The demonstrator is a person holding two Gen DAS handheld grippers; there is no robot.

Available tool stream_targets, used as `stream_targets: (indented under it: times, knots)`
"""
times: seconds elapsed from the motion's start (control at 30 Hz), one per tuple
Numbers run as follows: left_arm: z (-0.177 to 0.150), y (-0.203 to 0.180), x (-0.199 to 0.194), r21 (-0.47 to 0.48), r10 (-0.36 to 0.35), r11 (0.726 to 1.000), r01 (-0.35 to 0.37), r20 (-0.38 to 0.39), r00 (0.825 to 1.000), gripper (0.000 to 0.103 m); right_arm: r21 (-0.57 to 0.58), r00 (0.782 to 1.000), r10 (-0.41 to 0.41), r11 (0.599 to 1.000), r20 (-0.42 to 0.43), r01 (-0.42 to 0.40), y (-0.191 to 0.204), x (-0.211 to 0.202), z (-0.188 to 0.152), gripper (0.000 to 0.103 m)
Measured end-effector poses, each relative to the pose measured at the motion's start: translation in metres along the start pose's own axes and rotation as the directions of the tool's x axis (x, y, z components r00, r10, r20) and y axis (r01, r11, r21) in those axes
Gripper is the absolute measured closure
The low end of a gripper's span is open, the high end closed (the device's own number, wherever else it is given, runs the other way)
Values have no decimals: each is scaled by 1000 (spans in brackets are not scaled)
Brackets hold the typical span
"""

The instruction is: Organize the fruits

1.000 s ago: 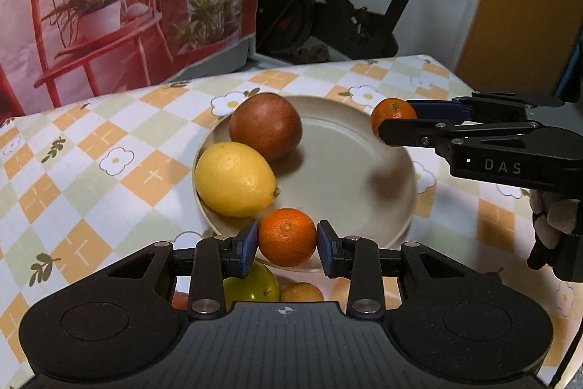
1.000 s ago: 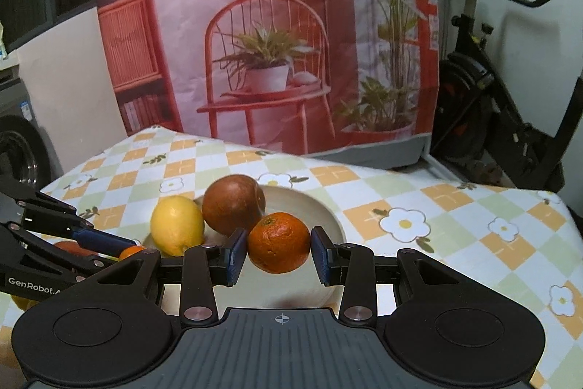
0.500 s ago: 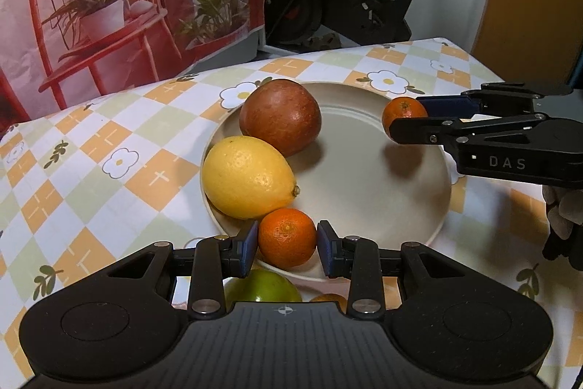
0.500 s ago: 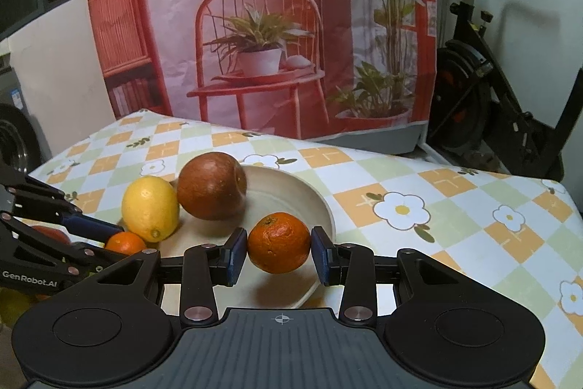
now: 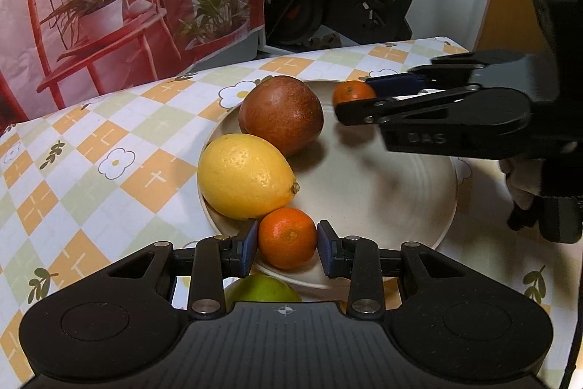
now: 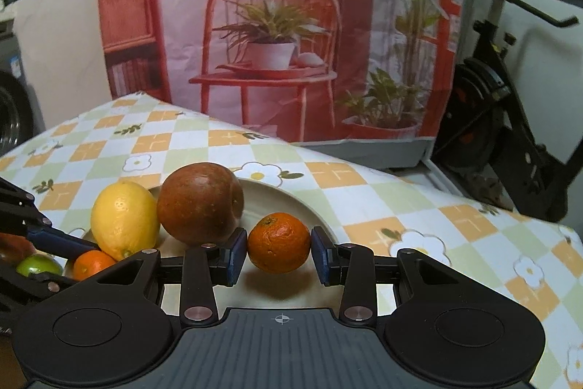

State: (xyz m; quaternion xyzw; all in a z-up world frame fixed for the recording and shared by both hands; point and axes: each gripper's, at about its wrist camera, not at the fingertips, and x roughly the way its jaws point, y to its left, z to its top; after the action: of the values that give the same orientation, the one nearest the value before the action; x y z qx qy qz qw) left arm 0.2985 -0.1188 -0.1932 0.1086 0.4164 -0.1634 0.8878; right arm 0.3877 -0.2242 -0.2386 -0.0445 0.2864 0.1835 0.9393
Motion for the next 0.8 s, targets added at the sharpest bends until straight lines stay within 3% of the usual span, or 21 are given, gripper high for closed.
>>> stream_targets:
  times: [0.33, 0.5, 0.63, 0.8]
  knots:
    - [0, 0, 2, -12, -9, 1000, 9, 1, 1000, 65, -19, 1000, -19, 1000, -24, 19, 7, 18, 1, 67]
    - [2, 3, 2, -43, -25, 999, 25, -2, 1000, 64, 7, 999, -25, 1000, -28, 25, 4, 12, -1, 58]
    - [3, 4, -2, -65, -46, 997, 45, -2, 999, 56, 38, 999, -31, 999, -27, 32, 2, -4, -2, 54]
    - [0, 4, -14, -76, -58, 995, 59, 11, 998, 52, 136, 999, -46, 990, -11, 47, -3, -33, -6, 43]
